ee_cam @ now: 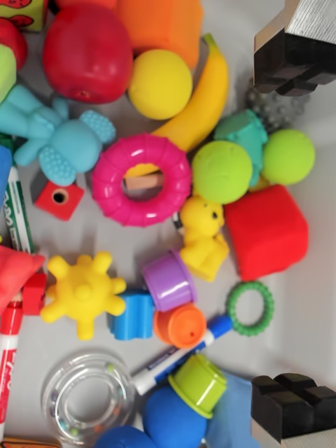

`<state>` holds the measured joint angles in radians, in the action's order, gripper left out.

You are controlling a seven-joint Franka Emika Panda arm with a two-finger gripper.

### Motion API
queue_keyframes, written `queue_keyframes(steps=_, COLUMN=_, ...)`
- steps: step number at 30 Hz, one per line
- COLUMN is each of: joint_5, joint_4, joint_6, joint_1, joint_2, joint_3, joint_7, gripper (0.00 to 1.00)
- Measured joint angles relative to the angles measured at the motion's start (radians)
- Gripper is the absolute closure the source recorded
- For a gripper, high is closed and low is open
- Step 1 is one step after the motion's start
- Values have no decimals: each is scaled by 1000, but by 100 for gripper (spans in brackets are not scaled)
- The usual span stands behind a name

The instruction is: Pick an object from the bin

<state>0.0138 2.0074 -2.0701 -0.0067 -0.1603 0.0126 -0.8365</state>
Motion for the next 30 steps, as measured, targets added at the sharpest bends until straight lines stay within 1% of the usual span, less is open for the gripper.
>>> queue_keyframes(steps=16, joint_5=0, joint_4=63, joint_6=-116, joint_1=24, joint_2=-32, joint_3=7, joint_7=-36, gripper=0)
queue_keyframes(steps=30, joint_5=-3, joint_4=122, joint_6=-258, joint_1=59, joint_2=-90, joint_3=10, joint_7=-83, gripper=0)
